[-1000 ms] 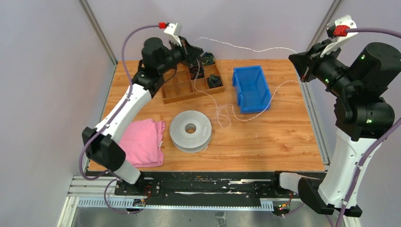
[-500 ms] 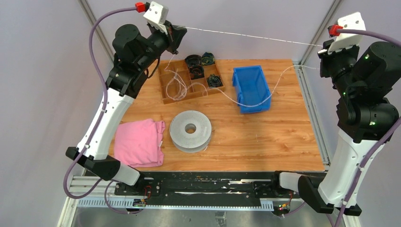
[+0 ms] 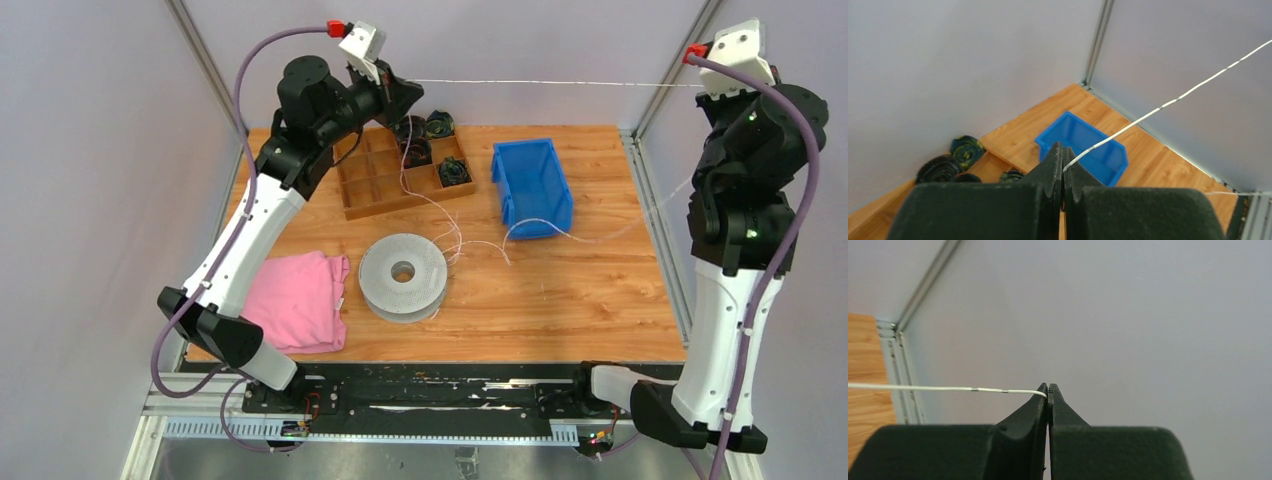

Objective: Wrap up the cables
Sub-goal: Adjust the cable at the center of the board.

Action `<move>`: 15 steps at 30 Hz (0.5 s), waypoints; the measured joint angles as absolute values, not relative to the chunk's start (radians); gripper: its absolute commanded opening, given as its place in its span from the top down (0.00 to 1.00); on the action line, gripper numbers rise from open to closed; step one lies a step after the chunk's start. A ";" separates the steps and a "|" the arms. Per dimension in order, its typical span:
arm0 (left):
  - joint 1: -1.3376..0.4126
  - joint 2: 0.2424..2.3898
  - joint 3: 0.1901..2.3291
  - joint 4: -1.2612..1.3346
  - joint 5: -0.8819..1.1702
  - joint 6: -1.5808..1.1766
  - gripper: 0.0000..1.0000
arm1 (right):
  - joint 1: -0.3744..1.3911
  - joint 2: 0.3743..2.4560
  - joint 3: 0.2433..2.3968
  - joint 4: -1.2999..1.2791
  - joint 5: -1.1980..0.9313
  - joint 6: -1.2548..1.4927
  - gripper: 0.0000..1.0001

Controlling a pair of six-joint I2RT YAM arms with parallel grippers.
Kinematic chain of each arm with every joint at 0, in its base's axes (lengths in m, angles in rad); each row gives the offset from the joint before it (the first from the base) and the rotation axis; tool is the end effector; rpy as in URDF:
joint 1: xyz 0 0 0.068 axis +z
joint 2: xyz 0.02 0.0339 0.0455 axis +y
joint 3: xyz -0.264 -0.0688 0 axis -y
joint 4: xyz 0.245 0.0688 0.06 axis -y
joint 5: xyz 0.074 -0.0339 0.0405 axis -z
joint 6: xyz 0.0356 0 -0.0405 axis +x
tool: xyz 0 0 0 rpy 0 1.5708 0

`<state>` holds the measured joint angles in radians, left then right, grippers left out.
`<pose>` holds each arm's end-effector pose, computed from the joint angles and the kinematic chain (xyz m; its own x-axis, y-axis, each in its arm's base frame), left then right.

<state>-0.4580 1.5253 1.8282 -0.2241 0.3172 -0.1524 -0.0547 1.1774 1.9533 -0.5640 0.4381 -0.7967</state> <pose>0.2924 -0.1565 0.5161 -0.0363 -0.1429 -0.9891 0.7016 0.7011 -0.1271 0.1545 -0.0236 0.5941 -0.1847 -0.6384 -0.7472 0.4743 0.6080 -0.6367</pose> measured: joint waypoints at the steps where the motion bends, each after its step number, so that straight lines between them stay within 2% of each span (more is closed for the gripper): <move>1: -0.459 1.530 1.817 -0.216 0.335 -0.167 1.00 | -0.055 1.181 1.940 -0.545 0.459 -0.816 0.99; 8: -0.536 1.583 1.751 -0.199 0.350 -0.186 1.00 | -0.055 1.209 1.797 -0.432 0.577 -0.902 0.99; 13: -0.599 1.612 1.676 -0.193 0.350 -0.191 1.00 | -0.056 1.196 1.552 -0.425 0.564 -0.879 0.96; 15: -0.604 1.623 1.653 -0.192 0.347 -0.193 1.00 | -0.056 1.200 1.444 -0.445 0.532 -0.850 0.91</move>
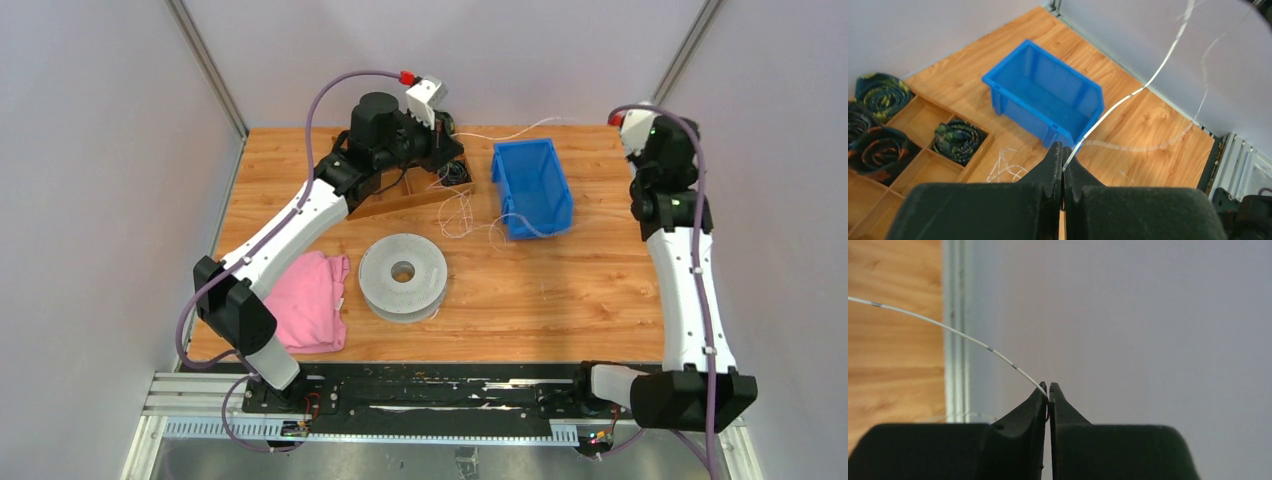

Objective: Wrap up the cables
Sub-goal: Adjust the cable at the center of the board.

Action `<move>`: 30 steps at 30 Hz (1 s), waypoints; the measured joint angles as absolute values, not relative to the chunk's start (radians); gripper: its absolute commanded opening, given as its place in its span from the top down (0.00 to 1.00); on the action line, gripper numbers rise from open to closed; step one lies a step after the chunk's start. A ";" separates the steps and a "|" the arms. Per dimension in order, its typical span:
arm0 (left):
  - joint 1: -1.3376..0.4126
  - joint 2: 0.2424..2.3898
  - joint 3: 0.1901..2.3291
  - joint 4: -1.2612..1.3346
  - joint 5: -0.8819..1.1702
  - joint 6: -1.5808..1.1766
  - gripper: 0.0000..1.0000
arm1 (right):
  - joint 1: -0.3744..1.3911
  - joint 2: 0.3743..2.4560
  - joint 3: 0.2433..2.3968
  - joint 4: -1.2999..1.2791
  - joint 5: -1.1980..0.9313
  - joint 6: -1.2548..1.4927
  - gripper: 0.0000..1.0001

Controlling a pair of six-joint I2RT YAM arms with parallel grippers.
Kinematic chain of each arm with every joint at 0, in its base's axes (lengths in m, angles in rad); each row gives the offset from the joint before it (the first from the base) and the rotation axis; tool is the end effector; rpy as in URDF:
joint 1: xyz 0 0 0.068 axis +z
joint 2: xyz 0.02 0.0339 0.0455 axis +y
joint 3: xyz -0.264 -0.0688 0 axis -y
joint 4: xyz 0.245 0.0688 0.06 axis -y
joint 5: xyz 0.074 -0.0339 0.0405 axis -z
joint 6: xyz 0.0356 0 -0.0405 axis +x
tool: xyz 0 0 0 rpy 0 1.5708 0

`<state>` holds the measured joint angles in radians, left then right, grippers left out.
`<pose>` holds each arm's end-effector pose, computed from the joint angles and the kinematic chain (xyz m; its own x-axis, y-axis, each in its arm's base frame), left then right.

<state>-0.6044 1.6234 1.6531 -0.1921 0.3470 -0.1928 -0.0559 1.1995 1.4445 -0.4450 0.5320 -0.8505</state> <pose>0.3083 -0.2276 0.4270 -0.2859 -0.0215 -0.9580 0.7700 0.5899 -0.2431 0.2485 -0.0320 0.4563 -0.5401 -0.6185 -0.5707 0.2101 0.5576 -0.8031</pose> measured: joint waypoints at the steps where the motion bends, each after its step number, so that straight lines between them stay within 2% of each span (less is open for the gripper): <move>1: -0.605 1.628 1.643 -0.192 0.344 -0.195 1.00 | -0.056 1.204 1.387 -0.464 0.505 -0.831 0.87; 3: -0.606 1.639 1.637 -0.202 0.337 -0.206 1.00 | -0.056 1.221 1.311 -0.511 0.453 -0.796 0.76; 5: -0.606 1.643 1.640 -0.216 0.333 -0.221 1.00 | -0.056 1.238 1.276 -0.571 0.390 -0.752 0.60; 6: -0.606 1.645 1.647 -0.231 0.332 -0.232 1.00 | -0.056 1.243 1.274 -0.605 0.347 -0.733 0.47; 7: -0.607 1.645 1.654 -0.241 0.333 -0.240 1.00 | -0.057 1.245 1.276 -0.632 0.302 -0.712 0.39; 9: -0.612 1.645 1.674 -0.265 0.334 -0.253 1.00 | -0.057 1.234 1.297 -0.697 0.179 -0.676 0.28; 15: -0.652 1.634 1.700 -0.284 0.353 -0.270 1.00 | -0.057 1.185 1.454 -0.889 -0.241 -0.640 0.22; 19: -0.674 1.630 1.711 -0.304 0.344 -0.270 1.00 | -0.057 1.117 1.481 -0.949 -0.442 -0.635 0.22; 26: -0.675 1.636 1.778 -0.348 0.279 -0.297 1.00 | -0.019 1.004 1.324 -0.920 -0.752 -0.617 0.28; 30: -0.675 1.652 1.806 -0.356 0.256 -0.315 1.00 | 0.147 1.027 1.185 -0.829 -0.844 -0.613 0.28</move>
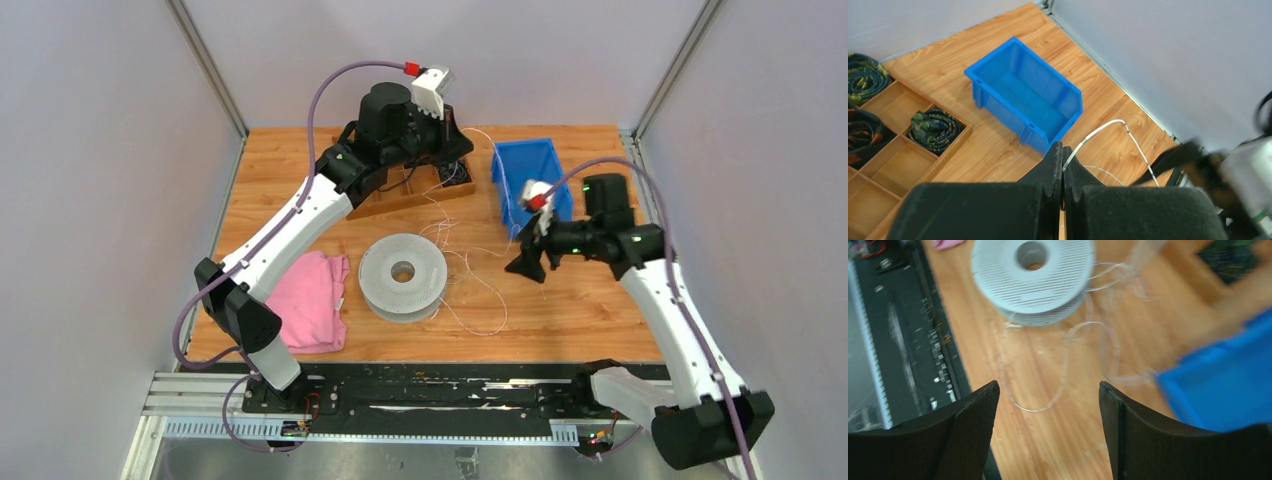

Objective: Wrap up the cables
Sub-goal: Adjust the cable at the center of the board.

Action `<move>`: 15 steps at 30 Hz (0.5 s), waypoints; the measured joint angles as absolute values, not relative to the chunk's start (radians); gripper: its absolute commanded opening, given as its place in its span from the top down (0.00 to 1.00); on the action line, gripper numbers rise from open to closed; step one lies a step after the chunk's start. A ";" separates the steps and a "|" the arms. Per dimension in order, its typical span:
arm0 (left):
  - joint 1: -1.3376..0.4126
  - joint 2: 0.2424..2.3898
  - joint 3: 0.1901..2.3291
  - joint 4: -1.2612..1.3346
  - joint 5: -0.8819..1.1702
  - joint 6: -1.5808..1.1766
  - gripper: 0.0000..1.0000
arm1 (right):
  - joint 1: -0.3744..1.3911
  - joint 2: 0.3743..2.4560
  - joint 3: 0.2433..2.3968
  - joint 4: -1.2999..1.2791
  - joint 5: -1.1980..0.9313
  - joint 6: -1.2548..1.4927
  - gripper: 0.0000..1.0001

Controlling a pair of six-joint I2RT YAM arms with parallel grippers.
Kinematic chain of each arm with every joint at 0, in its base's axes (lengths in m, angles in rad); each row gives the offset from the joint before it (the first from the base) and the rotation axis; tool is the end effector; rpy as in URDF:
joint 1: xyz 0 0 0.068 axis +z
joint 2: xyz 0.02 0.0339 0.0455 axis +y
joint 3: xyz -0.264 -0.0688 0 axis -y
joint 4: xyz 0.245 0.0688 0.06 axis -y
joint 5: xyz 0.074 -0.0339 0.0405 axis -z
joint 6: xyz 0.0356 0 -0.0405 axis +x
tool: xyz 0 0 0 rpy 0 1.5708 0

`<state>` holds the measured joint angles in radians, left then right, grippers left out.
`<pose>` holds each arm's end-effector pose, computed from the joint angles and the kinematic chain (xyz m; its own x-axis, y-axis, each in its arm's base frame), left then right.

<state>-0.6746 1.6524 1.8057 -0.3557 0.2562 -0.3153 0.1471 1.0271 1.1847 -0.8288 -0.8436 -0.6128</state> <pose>0.2917 -0.2448 0.4515 -0.3967 -0.0668 -0.9155 0.7100 0.6098 -0.3522 0.1865 0.0545 0.3764 -0.1144 -0.4035 -0.9078 -0.9069 0.4154 -0.0703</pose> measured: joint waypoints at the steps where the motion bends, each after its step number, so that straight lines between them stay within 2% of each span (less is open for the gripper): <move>1: -0.675 1.657 1.808 -0.358 0.250 -0.318 1.00 | 0.200 1.043 1.135 -0.790 -0.848 -0.611 0.28; 8: -0.669 1.708 1.812 -0.392 0.223 -0.342 1.00 | 0.518 1.161 0.884 -0.532 -0.811 -0.535 0.28; 15: -0.645 1.736 1.816 -0.410 0.224 -0.361 1.00 | 0.715 1.293 0.788 -0.245 -0.618 -0.402 0.28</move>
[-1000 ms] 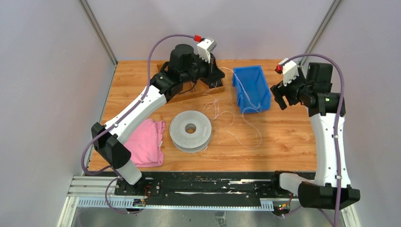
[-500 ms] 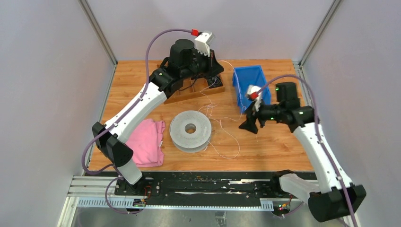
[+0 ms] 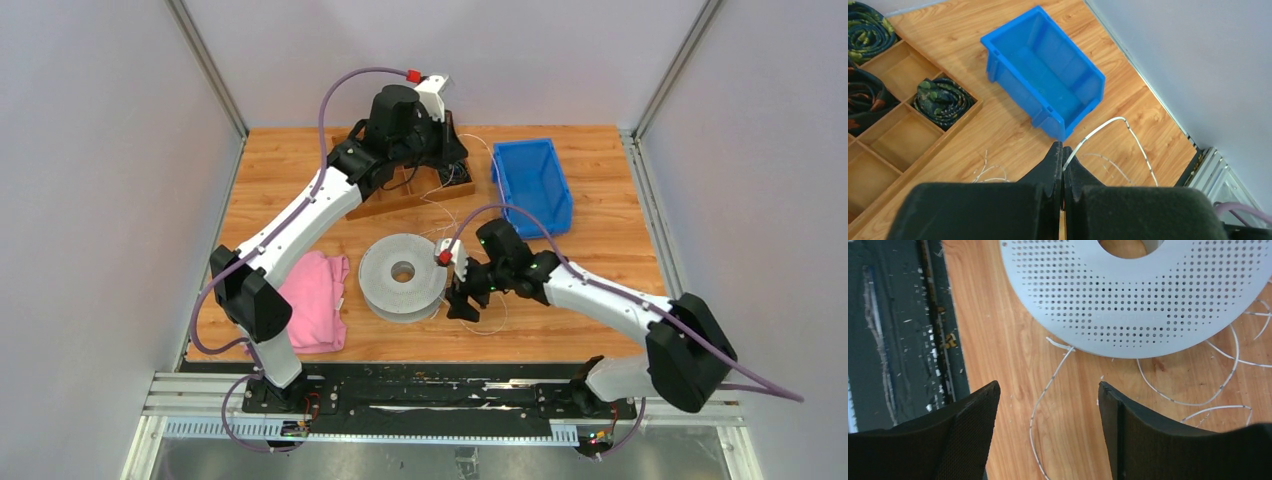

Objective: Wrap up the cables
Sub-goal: Adjust the cable at the center of the board.

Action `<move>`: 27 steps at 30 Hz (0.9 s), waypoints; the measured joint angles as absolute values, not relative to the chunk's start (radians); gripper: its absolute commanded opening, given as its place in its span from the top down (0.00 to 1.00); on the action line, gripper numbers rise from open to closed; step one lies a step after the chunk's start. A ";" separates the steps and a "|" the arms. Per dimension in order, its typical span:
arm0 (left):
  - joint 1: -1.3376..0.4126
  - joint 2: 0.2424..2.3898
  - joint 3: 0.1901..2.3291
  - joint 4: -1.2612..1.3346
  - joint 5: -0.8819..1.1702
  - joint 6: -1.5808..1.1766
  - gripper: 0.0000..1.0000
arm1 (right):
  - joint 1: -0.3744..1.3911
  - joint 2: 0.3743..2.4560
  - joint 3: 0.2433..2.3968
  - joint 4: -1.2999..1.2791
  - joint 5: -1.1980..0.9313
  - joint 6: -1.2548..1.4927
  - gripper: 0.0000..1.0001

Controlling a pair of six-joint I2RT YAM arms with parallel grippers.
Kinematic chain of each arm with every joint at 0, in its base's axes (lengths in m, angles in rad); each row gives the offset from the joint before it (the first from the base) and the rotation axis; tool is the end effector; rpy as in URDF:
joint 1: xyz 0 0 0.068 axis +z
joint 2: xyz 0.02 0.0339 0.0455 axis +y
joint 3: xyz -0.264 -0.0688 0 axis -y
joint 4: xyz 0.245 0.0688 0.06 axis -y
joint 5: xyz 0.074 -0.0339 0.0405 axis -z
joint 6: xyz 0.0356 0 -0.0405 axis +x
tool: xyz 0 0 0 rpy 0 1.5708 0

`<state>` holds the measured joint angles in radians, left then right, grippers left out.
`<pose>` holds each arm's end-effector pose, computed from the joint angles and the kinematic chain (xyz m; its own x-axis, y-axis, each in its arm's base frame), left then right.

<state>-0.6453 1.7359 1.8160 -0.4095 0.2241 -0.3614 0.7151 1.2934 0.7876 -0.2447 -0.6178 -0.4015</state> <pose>0.3193 -0.2503 0.4182 -0.5085 -0.0487 -0.8597 0.6143 0.6791 -0.4018 0.1876 0.1903 0.2309 -0.1401 -0.5436 -0.8276 -0.9876 0.1361 0.0778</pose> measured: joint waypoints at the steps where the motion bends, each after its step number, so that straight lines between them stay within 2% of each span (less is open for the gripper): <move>1: -0.642 1.736 1.819 -0.410 0.224 -0.364 1.00 | 0.733 1.319 0.788 -0.219 -0.593 -0.382 0.29; 3: -0.638 1.736 1.827 -0.410 0.224 -0.367 1.00 | 0.752 1.374 0.788 -0.174 -0.551 -0.352 0.30; 6: -0.635 1.736 1.834 -0.409 0.226 -0.370 1.00 | 0.764 1.468 0.798 -0.147 -0.496 -0.316 0.39; 7: -0.635 1.736 1.834 -0.409 0.226 -0.371 1.00 | 0.767 1.490 0.802 -0.146 -0.483 -0.309 0.45; 11: -0.635 1.736 1.834 -0.410 0.229 -0.371 1.00 | 0.786 1.544 0.824 -0.154 -0.436 -0.300 0.83; 14: -0.633 1.736 1.834 -0.410 0.229 -0.370 1.00 | 0.788 1.541 0.850 -0.179 -0.406 -0.310 0.96; 16: -0.630 1.734 1.834 -0.410 0.229 -0.365 1.00 | 0.788 1.521 0.873 -0.217 -0.363 -0.342 0.99; 22: -0.585 1.716 1.834 -0.410 0.216 -0.324 1.00 | 0.748 1.326 0.888 -0.377 -0.164 -0.476 0.99; 27: -0.521 1.689 1.850 -0.420 0.181 -0.283 1.00 | 0.495 1.143 0.888 -0.512 -0.038 -0.558 0.99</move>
<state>-0.5205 1.6890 1.8503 -0.4198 0.1810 -0.2829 0.4953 1.1427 0.8879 -0.5117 -0.0383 -0.5579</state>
